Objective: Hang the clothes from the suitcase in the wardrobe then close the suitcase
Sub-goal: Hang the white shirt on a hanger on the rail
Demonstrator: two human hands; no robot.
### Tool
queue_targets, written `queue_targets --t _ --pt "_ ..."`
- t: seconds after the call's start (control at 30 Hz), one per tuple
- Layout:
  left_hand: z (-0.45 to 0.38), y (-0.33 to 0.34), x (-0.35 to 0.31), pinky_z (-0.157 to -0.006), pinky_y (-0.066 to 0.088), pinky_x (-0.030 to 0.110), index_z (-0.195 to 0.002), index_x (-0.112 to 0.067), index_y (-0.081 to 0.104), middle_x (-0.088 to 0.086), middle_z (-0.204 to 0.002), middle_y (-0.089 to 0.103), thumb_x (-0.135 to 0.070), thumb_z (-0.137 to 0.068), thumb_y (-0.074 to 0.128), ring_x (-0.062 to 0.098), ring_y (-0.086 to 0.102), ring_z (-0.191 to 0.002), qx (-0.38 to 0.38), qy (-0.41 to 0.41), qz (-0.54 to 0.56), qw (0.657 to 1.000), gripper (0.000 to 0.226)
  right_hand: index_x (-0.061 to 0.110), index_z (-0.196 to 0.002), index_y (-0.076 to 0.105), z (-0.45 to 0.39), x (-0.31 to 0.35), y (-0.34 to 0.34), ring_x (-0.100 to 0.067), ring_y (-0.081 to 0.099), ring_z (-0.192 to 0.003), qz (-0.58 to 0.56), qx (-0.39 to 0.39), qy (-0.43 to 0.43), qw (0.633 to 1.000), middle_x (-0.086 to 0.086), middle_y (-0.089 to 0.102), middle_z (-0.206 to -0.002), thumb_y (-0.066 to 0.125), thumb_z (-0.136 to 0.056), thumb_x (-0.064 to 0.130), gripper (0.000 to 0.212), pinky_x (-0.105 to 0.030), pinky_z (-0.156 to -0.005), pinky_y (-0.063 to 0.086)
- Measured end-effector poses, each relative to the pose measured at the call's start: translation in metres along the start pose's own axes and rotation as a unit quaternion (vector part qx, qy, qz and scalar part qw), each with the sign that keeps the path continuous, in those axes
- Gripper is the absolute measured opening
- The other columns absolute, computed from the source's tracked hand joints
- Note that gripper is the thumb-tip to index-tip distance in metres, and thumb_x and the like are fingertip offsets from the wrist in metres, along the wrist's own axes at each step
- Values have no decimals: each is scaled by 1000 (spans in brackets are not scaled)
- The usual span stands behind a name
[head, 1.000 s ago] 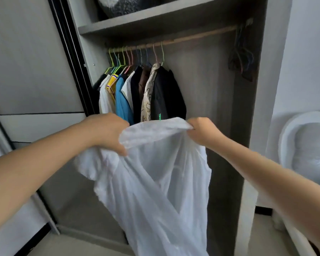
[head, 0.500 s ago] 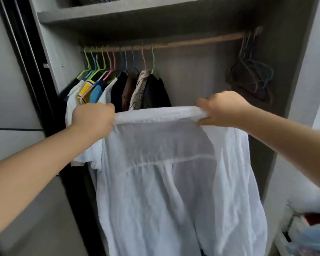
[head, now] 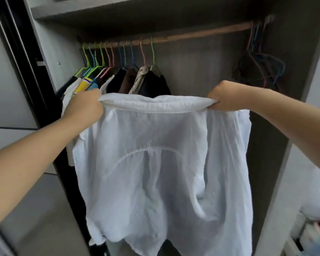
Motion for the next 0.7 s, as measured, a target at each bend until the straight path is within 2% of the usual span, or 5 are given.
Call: queue_targets --t 0.2,0.33,0.5,0.6,0.7 --pt "3 6 -6 -63 32 33 -89 -3 50 26 -94 57 -29 -78 28 39 53 -87 -1 72 -85 994 36 2 -109 62 0 -15 4 -28 55 -97 -95 8 53 994 -14 62 -108 41 -95 10 26 -31 -84 42" --pt "7 10 -12 -61 33 31 -82 -11 46 17 -89 63 -52 -82 28 36 60 -87 -16 130 -180 975 45 4 -93 60 -3 -22 8 -22 48 -84 -185 -29 75 979 -11 56 -93 40 -89 -1 21 -29 -72 35" --pt "6 20 -7 -65 34 34 -104 -4 55 21 -103 61 -43 -96 33 38 58 -95 22 60 -217 974 45 6 -94 56 -8 -27 20 -23 49 -82 -295 -81 110 946 -11 56 -90 47 -88 11 12 -29 -68 36" --pt "4 33 -4 -67 34 31 -104 -8 59 21 -107 58 -36 -99 31 35 53 -96 92 -36 -76 992 40 2 -103 59 -11 -8 40 -24 51 -88 -108 20 21 994 -12 61 -104 45 -93 21 25 -27 -72 35" --pt "-4 43 -22 -59 32 30 -88 -10 55 14 -88 54 -29 -96 42 26 50 -78 141 -125 216 958 24 4 -110 58 -10 -9 66 -20 49 -84 4 197 -21 980 -5 57 -96 46 -94 30 32 -26 -70 37"
Point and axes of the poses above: each hand's wrist, its own z-axis away from the middle knuckle, its own y-axis out of the palm, x = y × z, the point moved 6 cm from there along -z, towards the middle knuckle
